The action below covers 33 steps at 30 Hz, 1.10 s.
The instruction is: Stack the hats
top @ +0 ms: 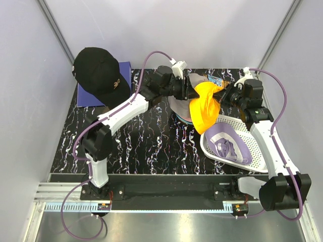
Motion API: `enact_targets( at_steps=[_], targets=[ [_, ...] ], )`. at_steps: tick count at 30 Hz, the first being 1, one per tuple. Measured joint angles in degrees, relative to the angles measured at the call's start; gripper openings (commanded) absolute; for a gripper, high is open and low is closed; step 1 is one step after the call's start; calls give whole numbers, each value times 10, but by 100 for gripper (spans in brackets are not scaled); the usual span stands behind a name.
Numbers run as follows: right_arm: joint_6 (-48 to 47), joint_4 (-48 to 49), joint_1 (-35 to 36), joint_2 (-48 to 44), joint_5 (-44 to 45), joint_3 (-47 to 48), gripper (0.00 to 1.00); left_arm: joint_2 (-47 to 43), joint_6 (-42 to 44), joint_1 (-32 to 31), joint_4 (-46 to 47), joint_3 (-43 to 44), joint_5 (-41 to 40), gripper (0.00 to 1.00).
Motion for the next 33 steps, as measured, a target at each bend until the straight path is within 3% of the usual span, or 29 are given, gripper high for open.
enact_targets(
  at_steps=[4,11,17,21,22,26,29,33],
  targets=[
    [0,0,0,0,0,-2,0,0,-8,0,4,0,5,0],
    [0,-3,0,-9,14,-2,0,0,-23,-1,10,3,20,0],
    [-35,-27,0,-68,108,53,2,0,-38,-2,20,49,27,0],
    [-73,-18,0,-88,155,126,17,-3,-42,-1,39,76,21,0],
    [-82,-12,0,-88,155,143,29,-5,-47,1,43,77,16,0],
    [-90,17,0,-65,136,176,57,-13,-64,16,50,70,-1,0],
    [-78,32,0,-41,117,172,66,-24,-82,50,66,28,-5,0],
    [-63,25,0,-16,104,143,68,-31,-94,104,72,-30,-6,0]
  ],
)
